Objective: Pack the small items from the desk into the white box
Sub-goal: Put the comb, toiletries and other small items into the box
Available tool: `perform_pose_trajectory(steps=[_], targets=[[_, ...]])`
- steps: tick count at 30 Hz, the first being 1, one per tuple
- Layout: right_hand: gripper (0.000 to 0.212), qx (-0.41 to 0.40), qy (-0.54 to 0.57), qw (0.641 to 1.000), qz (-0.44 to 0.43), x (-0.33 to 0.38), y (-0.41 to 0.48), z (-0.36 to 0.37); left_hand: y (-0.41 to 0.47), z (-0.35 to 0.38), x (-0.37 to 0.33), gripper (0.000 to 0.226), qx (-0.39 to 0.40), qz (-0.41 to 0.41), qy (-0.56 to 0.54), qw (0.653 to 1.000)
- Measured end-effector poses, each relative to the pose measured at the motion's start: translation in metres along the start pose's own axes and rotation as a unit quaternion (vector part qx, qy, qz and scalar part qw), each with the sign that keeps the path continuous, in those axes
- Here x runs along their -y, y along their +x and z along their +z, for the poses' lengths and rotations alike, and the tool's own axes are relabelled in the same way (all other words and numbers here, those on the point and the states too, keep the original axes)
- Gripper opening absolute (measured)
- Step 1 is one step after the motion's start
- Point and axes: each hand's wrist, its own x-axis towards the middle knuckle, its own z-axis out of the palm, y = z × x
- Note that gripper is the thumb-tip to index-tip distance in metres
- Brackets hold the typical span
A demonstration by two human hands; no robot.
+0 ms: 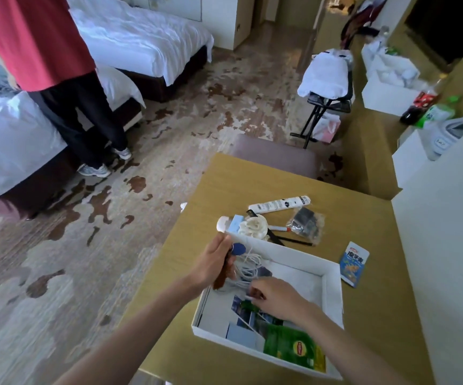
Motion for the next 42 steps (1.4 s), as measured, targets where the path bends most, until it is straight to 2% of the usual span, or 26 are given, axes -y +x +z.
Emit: perform_pose_trajectory(steps=[4,7,9,13,17,21,25,28,32,35,38,40,42], targets=[[0.013,-0.043,-0.009,0.999,0.032,-0.009,-0.021,-0.003,-0.004,0.003,-0.005,0.022,0.083,0.002,0.118,0.99],[0.022,0.037,0.006,0.999,0.033,-0.014,-0.05,0.01,-0.007,0.011,0.009,0.019,0.156,0.005,0.258,0.954],[0.037,0.094,-0.047,0.994,0.015,-0.011,-0.065,0.02,-0.009,0.02,0.024,0.015,0.201,0.03,0.332,0.921],[0.058,0.128,-0.139,0.982,-0.014,-0.002,-0.069,0.024,0.0,0.036,0.043,0.009,0.251,0.067,0.421,0.869],[0.059,0.143,-0.132,0.981,0.01,0.002,-0.076,0.022,0.004,0.051,0.064,0.011,0.301,0.034,0.471,0.828],[0.046,0.156,-0.134,0.978,0.034,-0.007,-0.082,0.016,0.01,0.066,0.07,0.008,0.313,0.039,0.496,0.809],[0.05,0.169,-0.147,0.974,0.02,-0.013,-0.086,0.013,0.013,0.077,0.071,0.011,0.333,0.025,0.512,0.792],[0.059,0.171,-0.135,0.976,0.004,-0.013,-0.085,0.015,0.013,0.078,0.077,0.012,0.327,0.008,0.515,0.792],[0.04,0.189,-0.128,0.974,-0.002,-0.02,-0.086,0.013,0.01,0.075,0.081,0.015,0.319,-0.013,0.517,0.794],[0.035,0.191,-0.148,0.97,-0.011,-0.026,-0.086,0.006,0.01,0.076,0.078,0.017,0.311,-0.012,0.527,0.791],[0.029,0.206,-0.171,0.963,-0.017,-0.024,-0.083,0.004,0.012,0.077,0.073,0.015,0.286,0.008,0.526,0.801],[0.029,0.212,-0.178,0.961,-0.022,-0.023,-0.083,0.006,0.016,0.076,0.07,0.014,0.267,0.029,0.556,0.786],[0.031,0.217,-0.176,0.96,-0.026,-0.023,-0.084,0.006,0.019,0.073,0.069,0.013,0.266,0.043,0.6,0.753]])
